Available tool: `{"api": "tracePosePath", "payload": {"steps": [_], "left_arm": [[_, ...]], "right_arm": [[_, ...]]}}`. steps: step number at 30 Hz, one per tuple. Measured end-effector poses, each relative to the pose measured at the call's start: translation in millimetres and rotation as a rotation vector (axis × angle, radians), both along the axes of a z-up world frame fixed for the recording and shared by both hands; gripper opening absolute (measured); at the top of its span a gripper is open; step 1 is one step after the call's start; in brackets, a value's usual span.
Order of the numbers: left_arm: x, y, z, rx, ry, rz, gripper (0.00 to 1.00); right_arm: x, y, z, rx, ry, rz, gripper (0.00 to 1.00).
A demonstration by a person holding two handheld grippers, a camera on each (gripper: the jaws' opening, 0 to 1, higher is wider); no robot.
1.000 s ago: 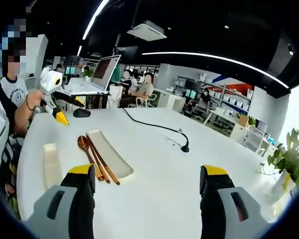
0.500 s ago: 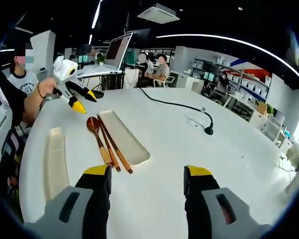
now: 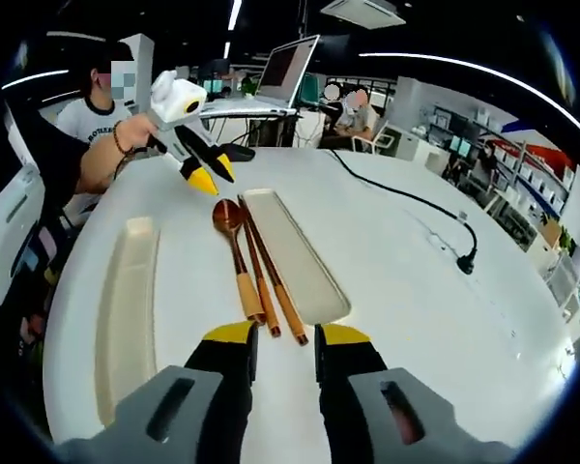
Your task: Arrange the utensils inside the cutlery case until each visible utensil rests in its matching compartment.
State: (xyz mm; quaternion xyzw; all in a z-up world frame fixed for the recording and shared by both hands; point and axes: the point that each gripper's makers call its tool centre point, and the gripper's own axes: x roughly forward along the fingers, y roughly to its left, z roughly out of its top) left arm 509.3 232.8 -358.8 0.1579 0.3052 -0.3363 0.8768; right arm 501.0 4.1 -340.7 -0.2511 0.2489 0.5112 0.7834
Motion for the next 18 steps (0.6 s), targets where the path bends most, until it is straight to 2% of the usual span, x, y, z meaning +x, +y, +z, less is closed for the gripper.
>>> {"api": "tracePosePath", "payload": {"steps": [4, 7, 13, 18], "left_arm": [[-1.6, -2, -2.1, -0.019, 0.016, -0.004, 0.26], [0.0, -2, -3.0, -0.006, 0.006, -0.002, 0.26], [3.1, -2, -5.0, -0.033, 0.021, 0.011, 0.26], [6.4, -3, -8.6, -0.047, 0.032, 0.009, 0.26]], "right_arm": [[-4, 4, -9.9, -0.038, 0.032, 0.038, 0.14], [-2, 7, -15.0, -0.043, 0.049, 0.042, 0.13], [4, 8, -24.7, -0.079, 0.068, 0.053, 0.12], [7, 12, -26.2, -0.073, 0.072, 0.066, 0.06]]}}
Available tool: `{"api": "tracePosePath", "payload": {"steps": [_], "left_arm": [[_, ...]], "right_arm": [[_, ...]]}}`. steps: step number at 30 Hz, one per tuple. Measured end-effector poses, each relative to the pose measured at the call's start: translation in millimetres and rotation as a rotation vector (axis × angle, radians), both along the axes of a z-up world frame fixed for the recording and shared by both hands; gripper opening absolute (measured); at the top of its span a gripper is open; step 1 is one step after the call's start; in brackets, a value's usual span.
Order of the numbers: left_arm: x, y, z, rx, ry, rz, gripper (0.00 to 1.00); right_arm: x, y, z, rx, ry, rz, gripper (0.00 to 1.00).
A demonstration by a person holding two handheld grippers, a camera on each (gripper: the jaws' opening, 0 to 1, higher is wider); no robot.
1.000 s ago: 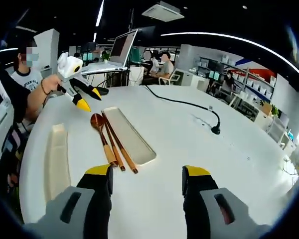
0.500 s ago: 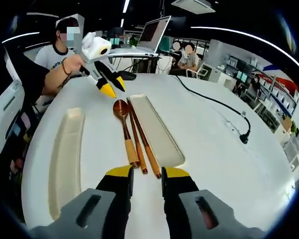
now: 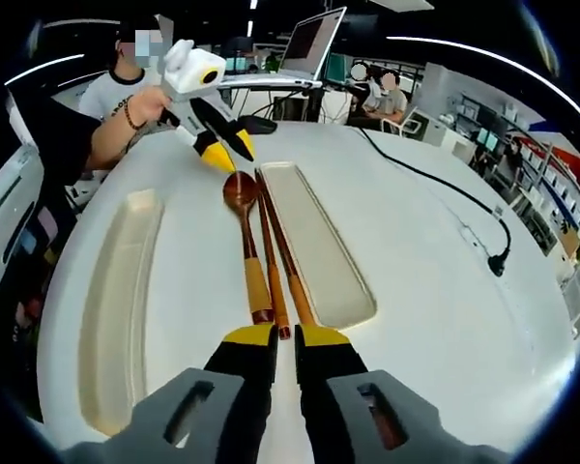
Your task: Arrange the utensils inside the cutlery case until each visible utensil rests in its matching compartment.
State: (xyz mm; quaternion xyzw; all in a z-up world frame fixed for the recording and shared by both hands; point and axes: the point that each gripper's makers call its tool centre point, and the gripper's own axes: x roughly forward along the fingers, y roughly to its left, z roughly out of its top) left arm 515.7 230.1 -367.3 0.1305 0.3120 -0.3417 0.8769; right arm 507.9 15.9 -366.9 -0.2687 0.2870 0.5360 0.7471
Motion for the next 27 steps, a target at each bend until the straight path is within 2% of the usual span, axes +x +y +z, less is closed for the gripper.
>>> {"api": "tracePosePath", "payload": {"steps": [14, 21, 27], "left_arm": [[1.6, -4, -5.1, -0.016, 0.015, -0.013, 0.27], [3.5, -6, -5.2, -0.060, 0.025, -0.007, 0.24], [5.7, -8, -4.7, -0.089, 0.029, -0.008, 0.21]], "right_arm": [[4, 5, -8.5, -0.041, 0.018, 0.041, 0.06], [4, 8, -12.8, -0.077, 0.028, 0.084, 0.06], [3, 19, -14.7, -0.077, 0.034, 0.136, 0.06]]}}
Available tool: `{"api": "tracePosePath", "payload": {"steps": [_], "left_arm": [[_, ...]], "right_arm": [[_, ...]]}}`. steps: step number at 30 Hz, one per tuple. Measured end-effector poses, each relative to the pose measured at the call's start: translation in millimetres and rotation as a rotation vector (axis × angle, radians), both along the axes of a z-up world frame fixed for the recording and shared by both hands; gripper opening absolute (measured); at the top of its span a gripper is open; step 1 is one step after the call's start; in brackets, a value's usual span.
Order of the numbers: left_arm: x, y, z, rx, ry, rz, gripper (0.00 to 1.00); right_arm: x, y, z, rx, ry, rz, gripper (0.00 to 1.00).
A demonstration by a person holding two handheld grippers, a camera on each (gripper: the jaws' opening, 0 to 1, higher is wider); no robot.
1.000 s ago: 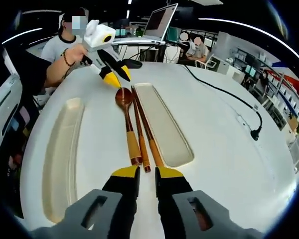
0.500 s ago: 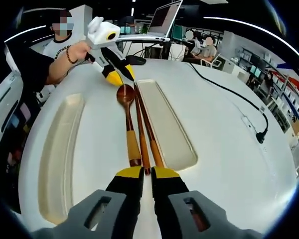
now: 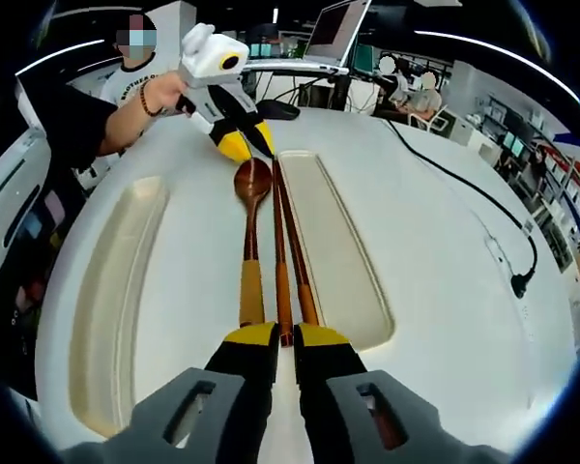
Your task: Arrange the utensils inside the cutlery case until each visible utensil rests in its matching compartment.
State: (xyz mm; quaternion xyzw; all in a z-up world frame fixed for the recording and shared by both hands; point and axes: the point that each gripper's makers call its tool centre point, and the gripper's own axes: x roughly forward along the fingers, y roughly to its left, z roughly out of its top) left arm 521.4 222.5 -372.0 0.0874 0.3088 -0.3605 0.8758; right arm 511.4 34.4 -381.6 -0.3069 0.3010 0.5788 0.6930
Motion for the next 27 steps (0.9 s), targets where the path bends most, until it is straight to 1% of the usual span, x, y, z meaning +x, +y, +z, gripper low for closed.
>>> {"api": "tracePosePath", "payload": {"steps": [3, 6, 9, 12, 16, 18, 19, 21, 24, 27], "left_arm": [[0.1, -1, 0.4, -0.008, -0.002, 0.001, 0.21], [-0.2, 0, 0.6, -0.012, -0.011, 0.003, 0.21], [-2.3, 0, 1.1, -0.012, -0.017, 0.001, 0.22], [-5.7, 2, 1.4, -0.004, -0.030, 0.001, 0.26], [-8.9, 8, 1.2, 0.021, -0.047, 0.021, 0.29], [-8.5, 12, 2.5, 0.018, -0.059, 0.037, 0.32], [-7.6, 14, 3.5, 0.005, -0.060, 0.052, 0.32], [-4.5, 13, 7.7, -0.090, -0.042, 0.108, 0.31], [-4.8, 13, 12.3, -0.260, 0.047, 0.178, 0.32], [-7.1, 14, 17.0, -0.381, 0.106, 0.224, 0.33]], "right_arm": [[-1, 5, 0.4, -0.003, -0.009, 0.033, 0.05], [-1, 9, 1.1, -0.005, -0.002, 0.032, 0.05], [-2, 10, 1.8, -0.014, -0.009, 0.028, 0.05], [-2, 9, 2.7, -0.011, -0.004, 0.021, 0.04], [-1, 9, 3.3, -0.008, -0.010, 0.024, 0.04], [0, 9, 4.2, 0.004, -0.005, 0.015, 0.04], [0, 10, 5.6, 0.015, 0.003, 0.003, 0.04], [-1, 11, 7.8, 0.034, 0.004, 0.004, 0.04], [-1, 12, 10.6, 0.042, -0.007, 0.008, 0.04], [-2, 12, 14.7, 0.058, -0.016, 0.012, 0.04]]}}
